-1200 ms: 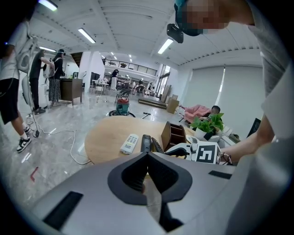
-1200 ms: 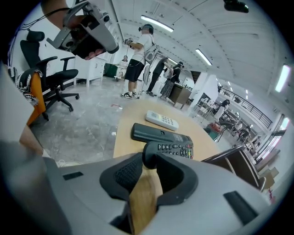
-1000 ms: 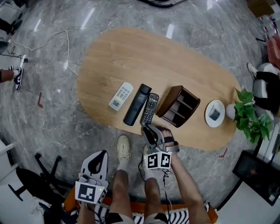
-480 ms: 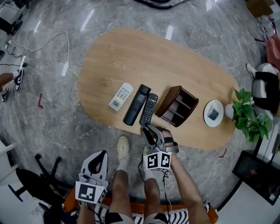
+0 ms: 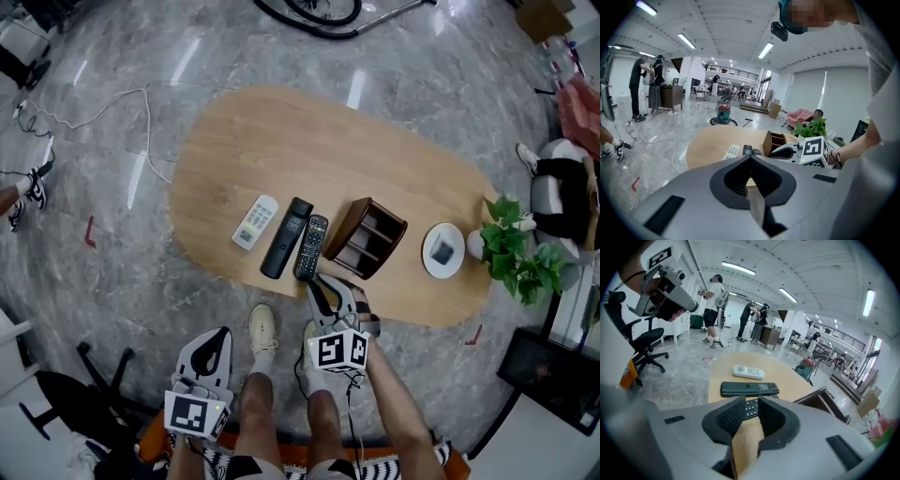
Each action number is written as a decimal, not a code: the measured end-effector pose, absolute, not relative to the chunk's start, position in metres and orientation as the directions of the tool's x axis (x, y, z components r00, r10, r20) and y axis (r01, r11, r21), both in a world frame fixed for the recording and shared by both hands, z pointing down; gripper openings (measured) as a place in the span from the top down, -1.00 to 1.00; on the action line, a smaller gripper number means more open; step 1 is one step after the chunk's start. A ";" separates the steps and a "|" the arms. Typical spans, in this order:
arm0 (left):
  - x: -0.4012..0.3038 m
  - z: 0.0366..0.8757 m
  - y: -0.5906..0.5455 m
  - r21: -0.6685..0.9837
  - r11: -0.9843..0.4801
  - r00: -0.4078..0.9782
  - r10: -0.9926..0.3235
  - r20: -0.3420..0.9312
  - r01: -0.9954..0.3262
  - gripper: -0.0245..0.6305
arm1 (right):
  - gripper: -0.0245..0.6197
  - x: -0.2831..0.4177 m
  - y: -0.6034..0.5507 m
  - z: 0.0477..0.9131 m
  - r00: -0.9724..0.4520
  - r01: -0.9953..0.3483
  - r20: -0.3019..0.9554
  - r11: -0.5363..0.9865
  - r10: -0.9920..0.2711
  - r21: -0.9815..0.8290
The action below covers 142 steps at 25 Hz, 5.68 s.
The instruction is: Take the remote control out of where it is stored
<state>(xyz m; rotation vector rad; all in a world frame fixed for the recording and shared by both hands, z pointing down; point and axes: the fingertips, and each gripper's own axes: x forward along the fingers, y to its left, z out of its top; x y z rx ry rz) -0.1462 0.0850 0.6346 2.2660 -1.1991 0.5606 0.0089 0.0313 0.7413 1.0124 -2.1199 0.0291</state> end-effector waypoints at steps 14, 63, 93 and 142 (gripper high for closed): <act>-0.122 0.548 0.060 0.202 -0.514 0.539 -0.677 0.502 -0.833 0.91 | 0.82 0.043 0.017 0.633 -0.353 -0.827 0.550 0.528 -0.757 0.196; -0.044 0.233 0.119 -0.013 -0.558 0.541 -0.810 0.226 -0.830 0.91 | 0.90 0.139 0.093 0.311 -0.388 -0.906 0.280 0.419 -0.878 0.059; -0.065 0.174 0.164 -0.085 -0.456 0.448 -0.889 0.096 -0.886 0.91 | 0.90 0.162 0.151 0.233 -0.377 -0.915 0.126 0.390 -0.918 0.101; -0.071 0.178 0.185 -0.098 -0.457 0.446 -0.888 0.116 -0.884 0.91 | 0.91 0.146 0.169 0.229 -0.408 -0.904 0.113 0.418 -0.906 0.088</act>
